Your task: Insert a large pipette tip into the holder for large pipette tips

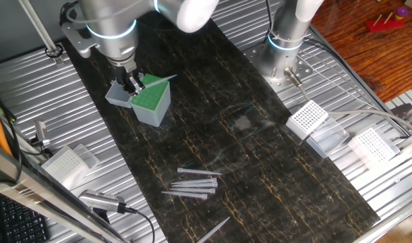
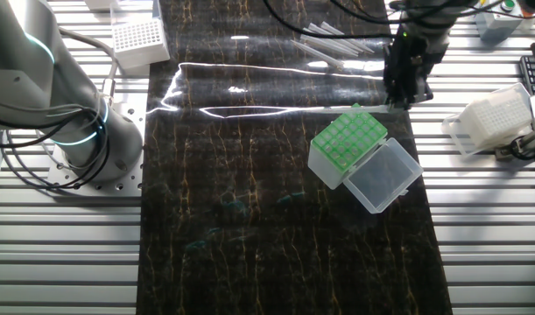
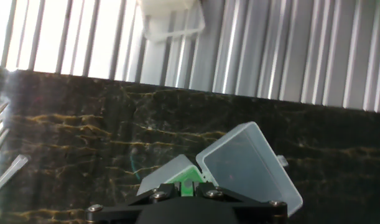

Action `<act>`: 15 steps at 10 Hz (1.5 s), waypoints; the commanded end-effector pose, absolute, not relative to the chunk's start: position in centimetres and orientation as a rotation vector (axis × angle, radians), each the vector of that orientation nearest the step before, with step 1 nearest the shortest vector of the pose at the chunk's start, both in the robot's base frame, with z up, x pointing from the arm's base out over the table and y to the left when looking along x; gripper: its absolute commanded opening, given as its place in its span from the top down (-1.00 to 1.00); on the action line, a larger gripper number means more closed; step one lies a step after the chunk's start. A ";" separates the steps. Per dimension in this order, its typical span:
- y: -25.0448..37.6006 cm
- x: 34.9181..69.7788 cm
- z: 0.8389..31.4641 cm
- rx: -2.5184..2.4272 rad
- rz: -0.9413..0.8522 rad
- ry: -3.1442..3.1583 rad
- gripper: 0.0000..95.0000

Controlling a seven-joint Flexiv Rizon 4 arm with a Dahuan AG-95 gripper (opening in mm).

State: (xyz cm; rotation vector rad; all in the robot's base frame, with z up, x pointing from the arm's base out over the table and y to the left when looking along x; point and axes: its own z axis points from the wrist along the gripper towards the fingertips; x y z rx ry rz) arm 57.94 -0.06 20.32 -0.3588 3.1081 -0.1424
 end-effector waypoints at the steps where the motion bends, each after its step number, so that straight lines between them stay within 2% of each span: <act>1: 0.3 58.3 20.6 -0.416 -0.133 3.111 1.00; 12: 0.5 58.6 20.6 -0.302 -0.091 3.163 1.00; 15: 0.5 58.6 20.6 -0.229 0.015 3.179 1.00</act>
